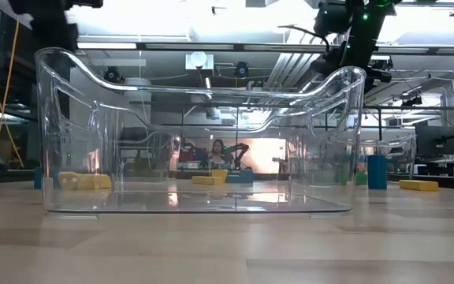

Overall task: Sort blocks
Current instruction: Put the green block into the top right transparent bin

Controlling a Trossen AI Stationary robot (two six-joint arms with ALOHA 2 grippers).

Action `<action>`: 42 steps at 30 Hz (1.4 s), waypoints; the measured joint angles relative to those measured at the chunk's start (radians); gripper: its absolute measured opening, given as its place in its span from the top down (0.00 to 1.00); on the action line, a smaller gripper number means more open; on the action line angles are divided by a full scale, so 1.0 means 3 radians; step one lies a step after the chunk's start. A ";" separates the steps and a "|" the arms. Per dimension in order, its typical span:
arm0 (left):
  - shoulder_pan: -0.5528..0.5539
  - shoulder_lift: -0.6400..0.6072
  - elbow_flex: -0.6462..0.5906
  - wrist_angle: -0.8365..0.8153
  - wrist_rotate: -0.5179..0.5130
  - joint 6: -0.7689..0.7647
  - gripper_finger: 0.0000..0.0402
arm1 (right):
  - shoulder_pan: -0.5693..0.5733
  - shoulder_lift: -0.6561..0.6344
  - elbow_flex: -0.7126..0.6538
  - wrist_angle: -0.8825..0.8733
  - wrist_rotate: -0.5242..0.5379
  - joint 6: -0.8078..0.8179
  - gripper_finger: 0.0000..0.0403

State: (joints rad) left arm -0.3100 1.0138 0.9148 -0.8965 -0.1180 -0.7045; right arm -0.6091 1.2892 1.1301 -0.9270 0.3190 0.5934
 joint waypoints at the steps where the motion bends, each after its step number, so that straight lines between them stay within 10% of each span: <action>1: -0.0043 0.0006 0.0001 0.0003 0.0036 -0.0006 0.56 | 0.0006 0.0001 0.0000 0.0012 -0.0004 0.0000 0.37; 8: -0.0356 0.0009 0.0001 -0.0088 0.0627 -0.0462 0.56 | 0.0032 0.0001 0.0000 0.0036 -0.0134 0.0000 0.31; 20: -0.1464 0.0978 0.0006 -0.0432 0.0264 -0.3478 0.56 | 0.0032 0.0001 0.0001 0.0042 -0.0226 0.0001 0.30; 27: -0.1690 0.1596 0.0003 -0.0590 0.0870 -0.4468 0.56 | 0.0032 0.0001 0.0001 0.0067 -0.0227 -0.0002 0.30; 42: -0.1891 0.1654 -0.0431 0.0092 0.0855 -0.5379 0.56 | 0.0032 0.0001 0.0003 0.0114 -0.0305 -0.0077 0.30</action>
State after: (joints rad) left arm -0.8773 1.5101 0.7856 -0.8690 0.1383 -2.3181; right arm -0.5995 1.2896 1.1309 -0.8928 0.2276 0.5702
